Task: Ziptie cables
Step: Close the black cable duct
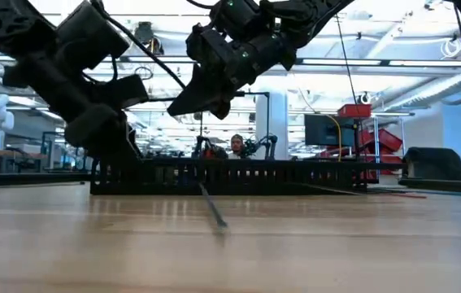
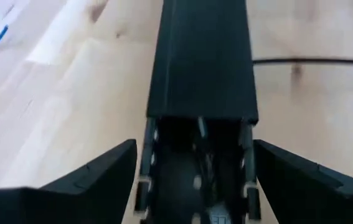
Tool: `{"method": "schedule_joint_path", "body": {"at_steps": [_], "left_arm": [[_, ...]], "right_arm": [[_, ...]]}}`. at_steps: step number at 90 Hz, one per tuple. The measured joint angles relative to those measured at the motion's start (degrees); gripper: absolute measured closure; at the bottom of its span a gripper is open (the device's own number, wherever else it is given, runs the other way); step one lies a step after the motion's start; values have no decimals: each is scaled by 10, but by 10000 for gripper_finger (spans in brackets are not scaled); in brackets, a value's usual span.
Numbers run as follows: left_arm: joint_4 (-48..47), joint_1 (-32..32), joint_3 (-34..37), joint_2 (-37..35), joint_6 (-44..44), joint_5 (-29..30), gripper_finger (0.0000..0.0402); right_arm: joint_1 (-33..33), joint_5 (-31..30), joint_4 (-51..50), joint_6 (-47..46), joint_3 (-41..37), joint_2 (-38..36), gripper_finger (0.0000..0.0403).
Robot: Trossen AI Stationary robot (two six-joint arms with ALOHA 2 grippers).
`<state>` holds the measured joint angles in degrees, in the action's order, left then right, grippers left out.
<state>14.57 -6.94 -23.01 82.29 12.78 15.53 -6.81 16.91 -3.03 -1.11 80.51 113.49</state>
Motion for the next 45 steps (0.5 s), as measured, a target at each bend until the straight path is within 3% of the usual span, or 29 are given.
{"method": "schedule_joint_path", "body": {"at_steps": [24,45], "left_arm": [[41,-15,1,58,0,58,91],[62,-18,1,69,4,61,115]], "right_arm": [[-4,33,-8,-7,0,32,403],[-7,29,-9,-12,0,65,403]]}}
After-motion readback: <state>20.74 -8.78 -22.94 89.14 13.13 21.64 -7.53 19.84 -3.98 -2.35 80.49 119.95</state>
